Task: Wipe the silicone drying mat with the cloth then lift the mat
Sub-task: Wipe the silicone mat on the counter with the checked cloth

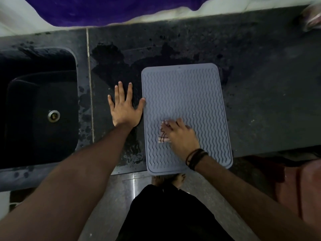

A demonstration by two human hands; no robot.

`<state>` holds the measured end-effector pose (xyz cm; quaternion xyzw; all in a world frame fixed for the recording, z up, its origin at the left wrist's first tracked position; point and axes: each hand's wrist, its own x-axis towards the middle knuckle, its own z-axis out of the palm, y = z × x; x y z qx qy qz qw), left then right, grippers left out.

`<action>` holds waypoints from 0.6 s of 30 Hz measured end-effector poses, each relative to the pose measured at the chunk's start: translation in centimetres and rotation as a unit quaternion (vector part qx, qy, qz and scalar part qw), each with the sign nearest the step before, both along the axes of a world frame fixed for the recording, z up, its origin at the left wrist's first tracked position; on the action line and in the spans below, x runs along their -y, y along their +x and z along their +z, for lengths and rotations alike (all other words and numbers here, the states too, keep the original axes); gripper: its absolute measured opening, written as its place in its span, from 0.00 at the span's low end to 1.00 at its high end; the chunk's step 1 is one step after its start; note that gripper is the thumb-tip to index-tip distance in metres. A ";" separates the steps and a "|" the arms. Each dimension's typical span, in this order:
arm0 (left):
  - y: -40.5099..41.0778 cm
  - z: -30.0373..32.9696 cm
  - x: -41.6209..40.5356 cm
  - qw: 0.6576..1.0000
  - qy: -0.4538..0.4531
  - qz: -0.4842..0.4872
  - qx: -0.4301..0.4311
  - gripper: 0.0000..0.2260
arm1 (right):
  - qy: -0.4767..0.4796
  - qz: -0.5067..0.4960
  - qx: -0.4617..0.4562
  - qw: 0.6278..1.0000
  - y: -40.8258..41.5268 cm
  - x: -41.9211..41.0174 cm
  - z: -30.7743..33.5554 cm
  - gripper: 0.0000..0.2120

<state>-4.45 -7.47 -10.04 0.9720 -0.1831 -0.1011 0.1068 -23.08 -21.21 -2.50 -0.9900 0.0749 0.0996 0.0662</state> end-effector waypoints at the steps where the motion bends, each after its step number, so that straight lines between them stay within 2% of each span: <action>1: 0.0 0.1 0.0 1.000 -0.002 0.000 -0.003 0.36 | 0.004 -0.004 -0.010 1.000 0.0 0.1 0.4 0.25; 6: 0.0 0.1 0.2 1.000 0.005 0.001 -0.002 0.37 | 0.013 -0.060 0.011 0.998 6.0 2.3 1.5 0.24; 10: 0.0 0.1 0.2 1.000 0.003 0.003 -0.001 0.37 | -0.033 -0.059 -0.029 0.997 9.8 1.9 0.8 0.23; 13: 0.0 0.1 0.2 1.000 -0.005 0.002 -0.003 0.36 | -0.046 -0.050 -0.032 0.997 7.6 0.6 0.3 0.23; 18: 0.1 0.2 0.1 1.000 -0.005 -0.004 -0.008 0.37 | -0.025 -0.042 0.048 0.998 0.3 -2.2 -0.6 0.26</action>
